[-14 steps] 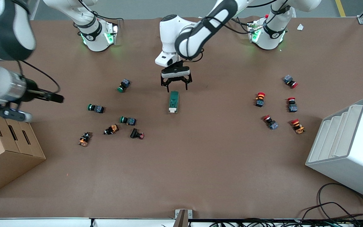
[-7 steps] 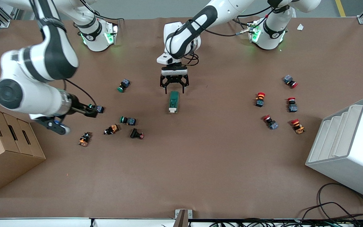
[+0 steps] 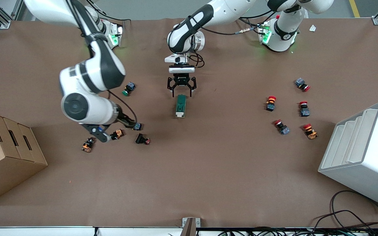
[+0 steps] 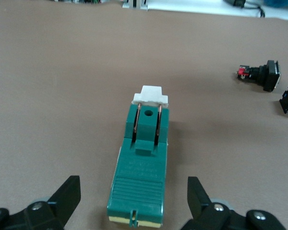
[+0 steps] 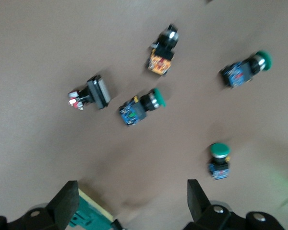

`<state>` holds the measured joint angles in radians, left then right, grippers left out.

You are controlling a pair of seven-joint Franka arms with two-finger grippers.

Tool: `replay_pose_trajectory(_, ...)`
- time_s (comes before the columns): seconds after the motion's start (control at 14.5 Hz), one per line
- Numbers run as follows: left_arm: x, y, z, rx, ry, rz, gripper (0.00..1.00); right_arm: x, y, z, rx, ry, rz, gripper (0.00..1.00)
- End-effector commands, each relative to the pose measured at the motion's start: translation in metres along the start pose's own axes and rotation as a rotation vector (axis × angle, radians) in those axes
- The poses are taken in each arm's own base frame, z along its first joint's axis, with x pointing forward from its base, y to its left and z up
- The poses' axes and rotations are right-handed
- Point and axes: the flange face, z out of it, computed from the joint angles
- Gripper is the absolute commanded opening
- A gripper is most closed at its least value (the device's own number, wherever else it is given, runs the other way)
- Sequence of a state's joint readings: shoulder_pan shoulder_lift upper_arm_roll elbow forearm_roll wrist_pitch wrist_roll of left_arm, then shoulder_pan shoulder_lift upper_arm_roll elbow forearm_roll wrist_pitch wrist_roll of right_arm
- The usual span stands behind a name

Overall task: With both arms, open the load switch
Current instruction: 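Reach the right gripper to the white handle while the left gripper holds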

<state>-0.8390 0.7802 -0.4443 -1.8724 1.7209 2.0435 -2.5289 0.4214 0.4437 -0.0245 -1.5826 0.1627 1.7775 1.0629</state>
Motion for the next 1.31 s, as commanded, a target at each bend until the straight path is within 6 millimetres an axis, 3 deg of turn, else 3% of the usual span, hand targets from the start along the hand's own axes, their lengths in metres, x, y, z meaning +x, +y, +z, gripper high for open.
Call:
replay_pose_trajectory(0.0,-0.016,-0.004,0.011,-0.033,0.073,0.014,0.98,-0.015,-0.025,0.029,0.016,-0.015,0.081,1.00)
replay_pose_trajectory(0.41,-0.024,0.001,0.007,-0.054,0.131,0.037,0.98,-0.062,-0.069,0.099,-0.007,-0.003,0.234,1.00)
replay_pose_trajectory(0.76,-0.047,-0.011,0.024,-0.083,0.200,0.039,0.98,-0.097,-0.093,0.148,-0.009,-0.012,0.446,1.00)
replay_pose_trajectory(1.24,-0.066,-0.012,0.017,-0.088,0.201,0.070,0.98,-0.110,-0.102,0.174,-0.016,-0.073,0.620,1.00)
